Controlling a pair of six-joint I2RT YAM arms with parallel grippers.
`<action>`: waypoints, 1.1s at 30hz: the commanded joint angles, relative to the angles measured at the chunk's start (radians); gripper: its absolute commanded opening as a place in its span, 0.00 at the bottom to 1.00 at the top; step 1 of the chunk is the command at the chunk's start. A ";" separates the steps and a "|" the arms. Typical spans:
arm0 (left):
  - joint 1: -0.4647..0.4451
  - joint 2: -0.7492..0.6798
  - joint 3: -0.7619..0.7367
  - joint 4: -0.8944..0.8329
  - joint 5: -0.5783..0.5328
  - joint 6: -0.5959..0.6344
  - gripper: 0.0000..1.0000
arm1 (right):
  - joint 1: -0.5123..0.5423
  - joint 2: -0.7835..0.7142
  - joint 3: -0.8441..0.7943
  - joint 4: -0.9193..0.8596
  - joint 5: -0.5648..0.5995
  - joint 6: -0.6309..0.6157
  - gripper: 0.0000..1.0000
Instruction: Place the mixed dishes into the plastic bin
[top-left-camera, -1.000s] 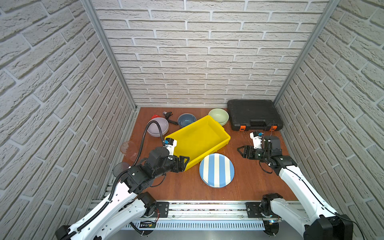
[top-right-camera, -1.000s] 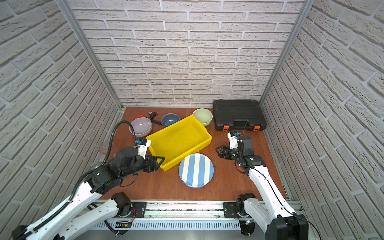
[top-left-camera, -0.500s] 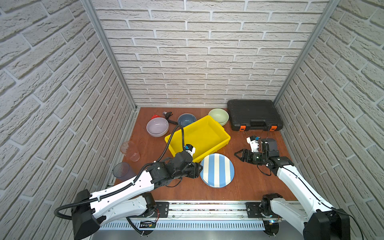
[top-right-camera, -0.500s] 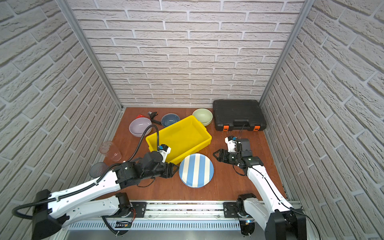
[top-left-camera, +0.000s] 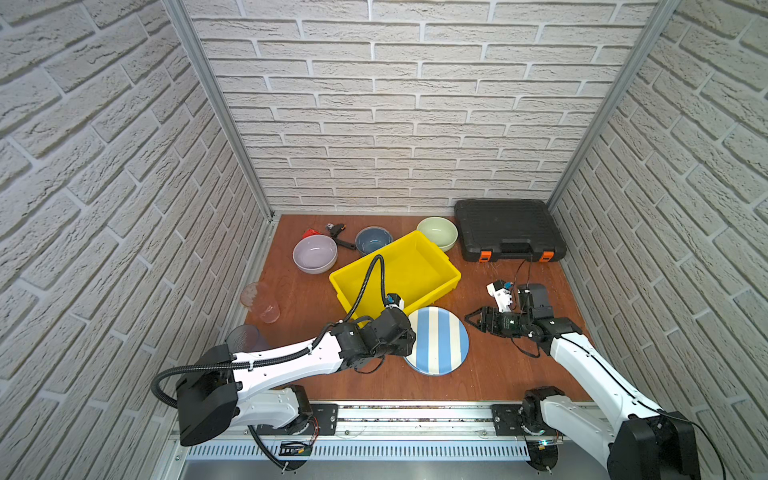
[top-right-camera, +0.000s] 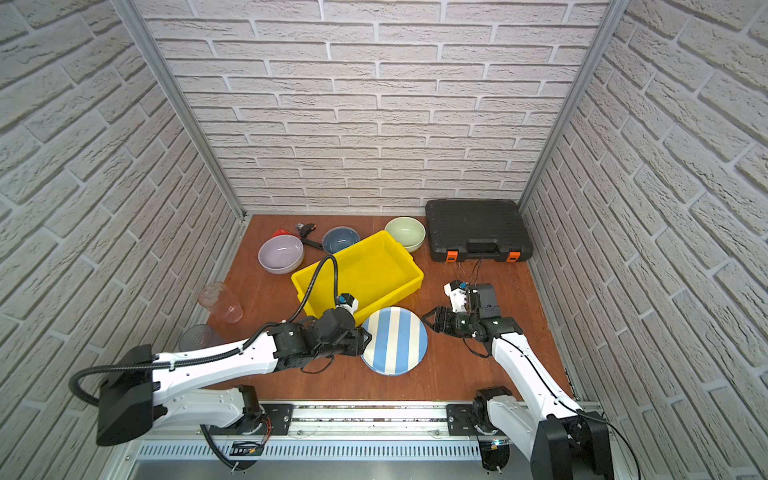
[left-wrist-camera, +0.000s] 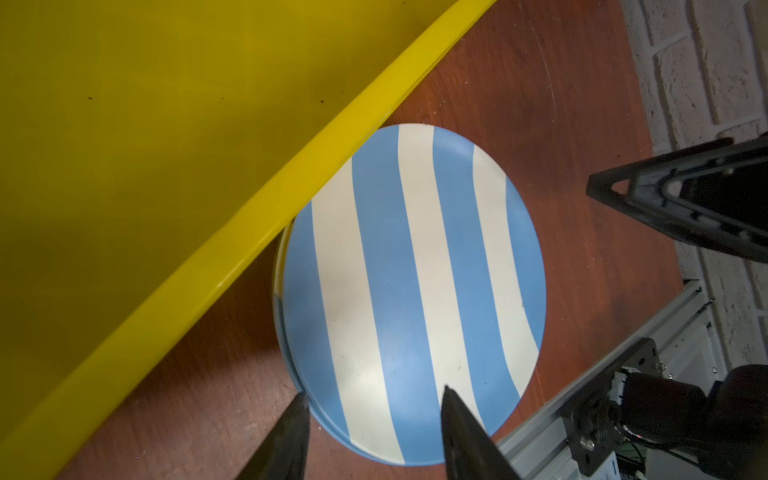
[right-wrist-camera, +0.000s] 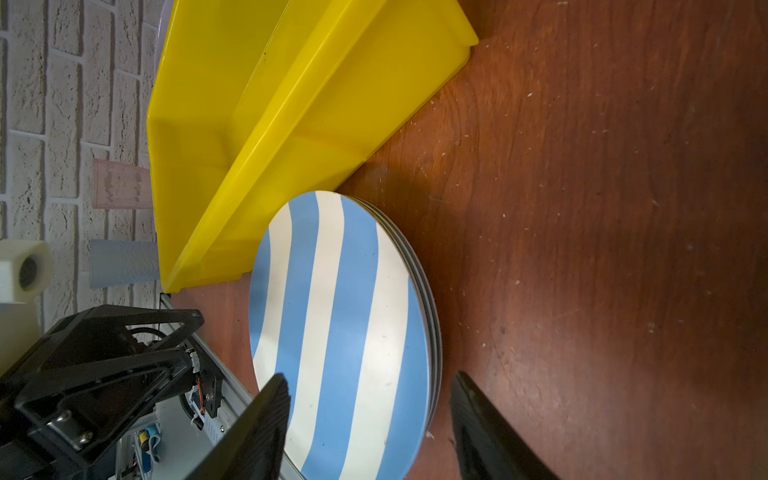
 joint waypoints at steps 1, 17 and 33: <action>-0.007 0.038 -0.003 0.044 -0.029 -0.033 0.50 | 0.012 0.013 -0.019 0.033 -0.035 -0.011 0.62; -0.009 0.152 0.006 0.034 -0.029 -0.058 0.40 | 0.048 0.095 -0.033 0.082 -0.053 -0.008 0.57; -0.013 0.139 0.044 -0.017 -0.046 -0.047 0.39 | 0.082 0.142 -0.026 0.080 -0.032 -0.020 0.50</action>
